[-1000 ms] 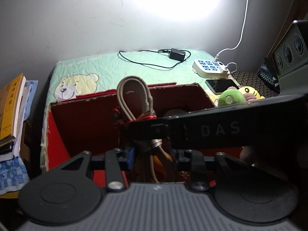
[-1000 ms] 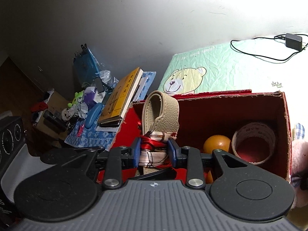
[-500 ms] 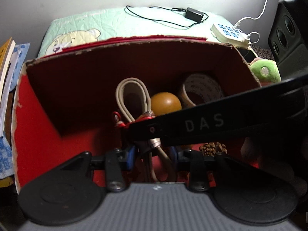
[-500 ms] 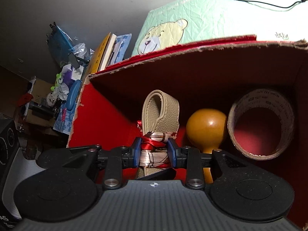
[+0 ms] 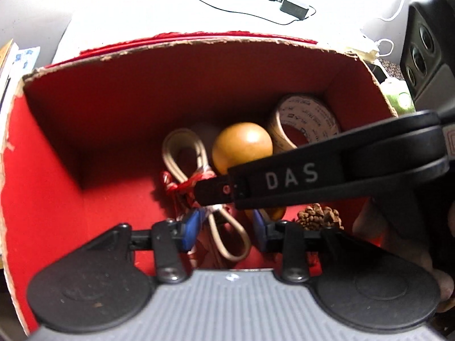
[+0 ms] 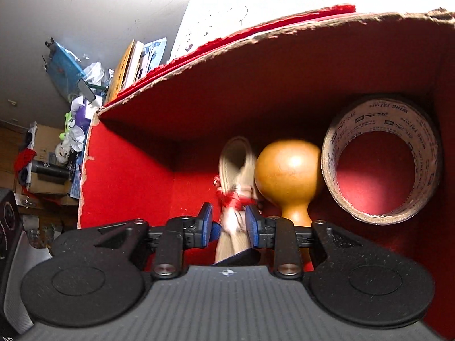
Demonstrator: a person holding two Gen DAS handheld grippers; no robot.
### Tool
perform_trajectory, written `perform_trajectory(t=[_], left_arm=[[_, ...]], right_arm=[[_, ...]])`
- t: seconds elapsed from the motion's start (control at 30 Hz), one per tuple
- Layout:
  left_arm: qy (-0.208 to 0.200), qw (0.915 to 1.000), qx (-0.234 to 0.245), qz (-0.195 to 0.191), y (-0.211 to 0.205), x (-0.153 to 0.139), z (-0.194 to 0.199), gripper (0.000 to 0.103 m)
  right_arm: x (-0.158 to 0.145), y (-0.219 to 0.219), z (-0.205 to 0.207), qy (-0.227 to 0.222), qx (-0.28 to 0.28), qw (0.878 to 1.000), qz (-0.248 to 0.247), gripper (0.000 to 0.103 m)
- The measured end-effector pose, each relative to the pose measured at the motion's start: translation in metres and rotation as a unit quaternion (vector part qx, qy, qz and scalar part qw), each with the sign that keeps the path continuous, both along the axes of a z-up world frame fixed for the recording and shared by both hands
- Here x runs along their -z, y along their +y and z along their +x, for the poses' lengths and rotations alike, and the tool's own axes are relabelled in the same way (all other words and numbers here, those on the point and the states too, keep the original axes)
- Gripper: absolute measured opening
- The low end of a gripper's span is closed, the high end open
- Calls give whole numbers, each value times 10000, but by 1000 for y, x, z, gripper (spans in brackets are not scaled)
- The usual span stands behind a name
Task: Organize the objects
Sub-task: 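Lower the strap onto the box floor beside the gourd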
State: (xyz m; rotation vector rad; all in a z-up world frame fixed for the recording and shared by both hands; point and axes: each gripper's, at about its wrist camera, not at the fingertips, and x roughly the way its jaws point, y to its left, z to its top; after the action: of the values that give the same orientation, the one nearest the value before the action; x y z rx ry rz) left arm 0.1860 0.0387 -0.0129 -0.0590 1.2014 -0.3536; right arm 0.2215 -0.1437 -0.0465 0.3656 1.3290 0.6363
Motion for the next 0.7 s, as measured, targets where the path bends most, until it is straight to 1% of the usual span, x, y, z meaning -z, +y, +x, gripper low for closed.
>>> perform_trajectory(t=[0.17, 0.27, 0.37, 0.5, 0.6, 0.7], left_arm=[[-6, 10000, -43, 16, 1, 1, -2, 36], [-20, 10000, -77, 38, 2, 2, -3, 38], [21, 9999, -123, 33, 5, 4, -3, 38], [-79, 9999, -128, 73, 6, 0, -5, 38], [-139, 9997, -140, 162, 6, -1, -6, 43], [-140, 9995, -200, 183, 5, -2, -6, 45]], right_arm=[[-1, -4, -2, -103, 68, 9999, -21, 29], [-3, -4, -2, -185, 94, 9998, -36, 29], [-2, -6, -1, -183, 164, 9997, 7, 29], [-3, -9, -2, -224, 218, 9995, 22, 29], [-4, -8, -2, -292, 212, 9993, -15, 29], [-4, -6, -1, -305, 233, 9993, -43, 29]])
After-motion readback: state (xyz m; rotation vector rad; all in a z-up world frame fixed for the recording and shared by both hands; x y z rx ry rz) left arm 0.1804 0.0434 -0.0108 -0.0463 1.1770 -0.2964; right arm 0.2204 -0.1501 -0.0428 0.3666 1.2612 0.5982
